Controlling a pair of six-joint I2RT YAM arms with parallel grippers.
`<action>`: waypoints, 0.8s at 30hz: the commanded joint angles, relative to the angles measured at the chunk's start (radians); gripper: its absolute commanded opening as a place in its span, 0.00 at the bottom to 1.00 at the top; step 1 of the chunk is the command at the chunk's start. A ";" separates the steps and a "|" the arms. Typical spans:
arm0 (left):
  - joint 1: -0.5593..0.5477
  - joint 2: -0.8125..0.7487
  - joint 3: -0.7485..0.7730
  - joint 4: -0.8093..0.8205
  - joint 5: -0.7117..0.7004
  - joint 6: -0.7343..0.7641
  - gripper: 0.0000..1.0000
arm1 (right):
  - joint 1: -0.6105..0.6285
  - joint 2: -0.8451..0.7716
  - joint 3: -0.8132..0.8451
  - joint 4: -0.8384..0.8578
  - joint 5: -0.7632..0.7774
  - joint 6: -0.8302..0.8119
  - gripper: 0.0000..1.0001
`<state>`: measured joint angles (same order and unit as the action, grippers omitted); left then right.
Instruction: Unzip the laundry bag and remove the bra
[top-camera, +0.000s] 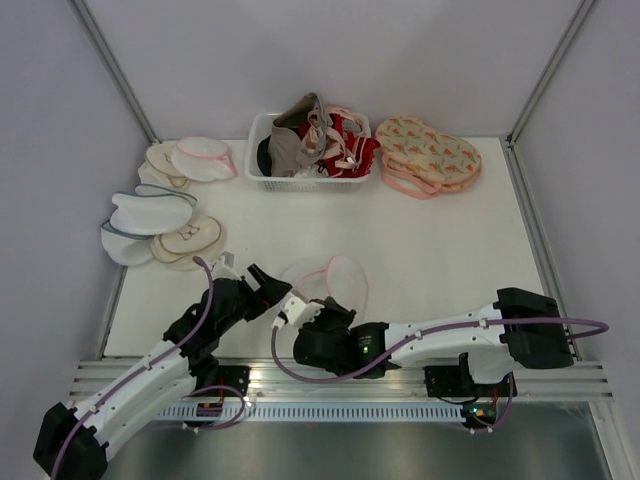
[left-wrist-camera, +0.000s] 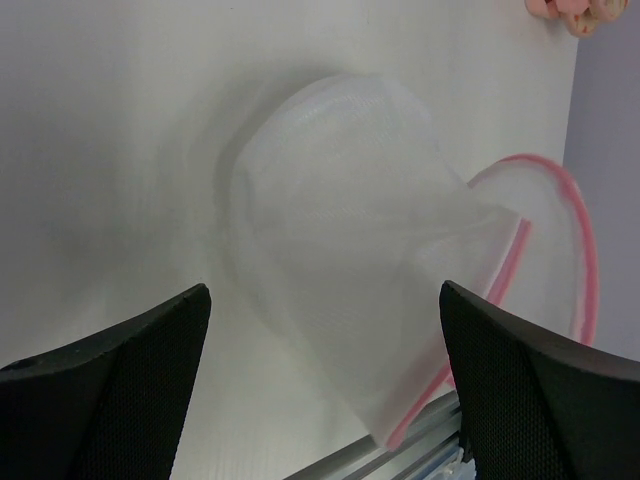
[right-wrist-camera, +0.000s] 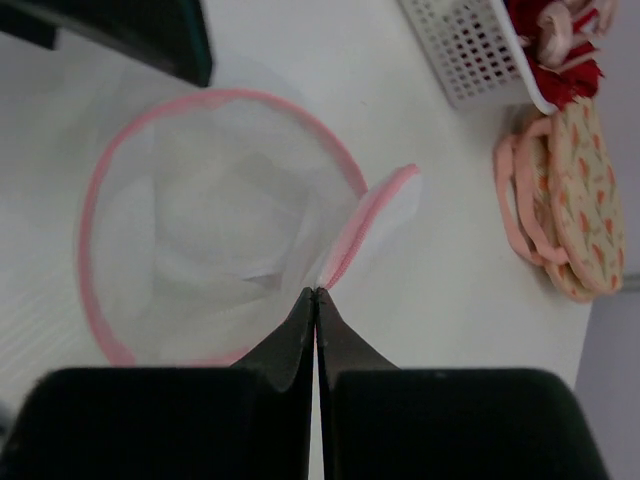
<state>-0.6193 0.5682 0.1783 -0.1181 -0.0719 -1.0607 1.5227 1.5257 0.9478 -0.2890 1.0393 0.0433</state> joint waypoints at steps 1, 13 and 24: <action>0.001 -0.037 0.007 -0.072 -0.055 -0.047 0.98 | 0.025 -0.001 -0.027 0.128 -0.149 -0.138 0.00; 0.003 -0.152 -0.013 -0.089 -0.095 -0.093 0.99 | -0.012 -0.021 -0.136 0.281 -0.652 -0.138 0.00; 0.003 -0.212 -0.008 -0.095 -0.092 -0.082 1.00 | -0.064 -0.105 -0.113 0.292 -0.900 -0.057 0.98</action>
<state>-0.6189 0.3744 0.1688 -0.2024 -0.1551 -1.1282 1.4681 1.5043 0.8124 -0.0315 0.2447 -0.0555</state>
